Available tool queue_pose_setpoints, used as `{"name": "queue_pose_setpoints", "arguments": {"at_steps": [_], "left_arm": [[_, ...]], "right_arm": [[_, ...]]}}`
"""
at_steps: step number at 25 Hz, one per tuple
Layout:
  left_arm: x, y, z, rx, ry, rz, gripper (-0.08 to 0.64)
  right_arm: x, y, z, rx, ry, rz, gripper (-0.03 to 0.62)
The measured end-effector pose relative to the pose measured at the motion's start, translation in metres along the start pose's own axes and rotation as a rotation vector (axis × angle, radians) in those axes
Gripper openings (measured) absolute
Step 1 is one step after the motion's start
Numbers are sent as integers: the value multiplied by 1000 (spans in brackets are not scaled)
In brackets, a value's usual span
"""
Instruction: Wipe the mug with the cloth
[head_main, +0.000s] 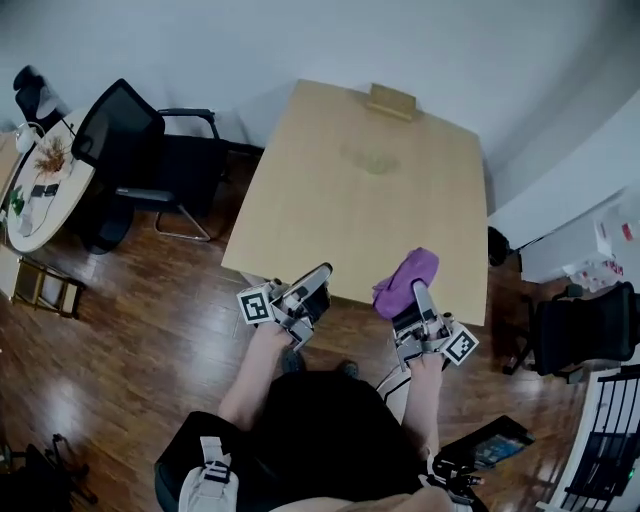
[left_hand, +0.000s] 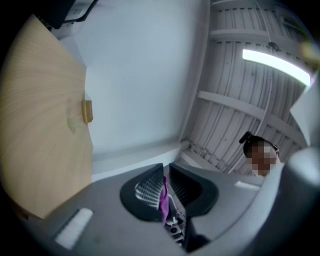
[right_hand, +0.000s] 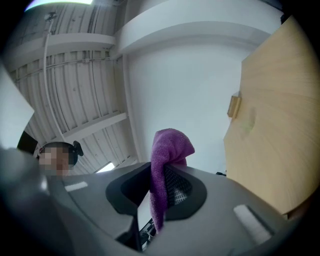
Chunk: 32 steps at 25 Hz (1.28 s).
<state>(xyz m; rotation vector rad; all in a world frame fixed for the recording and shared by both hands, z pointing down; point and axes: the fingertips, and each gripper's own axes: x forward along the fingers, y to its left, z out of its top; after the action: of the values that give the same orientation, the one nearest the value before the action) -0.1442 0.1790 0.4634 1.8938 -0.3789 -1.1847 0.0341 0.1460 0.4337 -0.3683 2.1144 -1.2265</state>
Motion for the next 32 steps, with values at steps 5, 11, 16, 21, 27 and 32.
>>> {"name": "queue_pose_setpoints", "arguments": {"at_steps": [5, 11, 16, 21, 27, 32], "left_arm": [[20, -13, -23, 31, -28, -9, 32], [53, -17, -63, 40, 0, -6, 17], [58, -18, -82, 67, 37, 26, 8], [67, -32, -81, 77, 23, -26, 8], [71, -46, -75, 77, -17, -130, 6], [70, -47, -74, 70, -36, -168, 8]], "right_arm": [[-22, 14, 9, -15, 17, 53, 60], [-44, 20, 25, -25, 16, 91, 61], [-65, 9, 22, 14, -7, 92, 60], [-67, 15, 23, 8, -13, 109, 61], [-66, 27, 27, -22, -8, 112, 60], [-64, 27, 25, -32, 7, 97, 61]]}}
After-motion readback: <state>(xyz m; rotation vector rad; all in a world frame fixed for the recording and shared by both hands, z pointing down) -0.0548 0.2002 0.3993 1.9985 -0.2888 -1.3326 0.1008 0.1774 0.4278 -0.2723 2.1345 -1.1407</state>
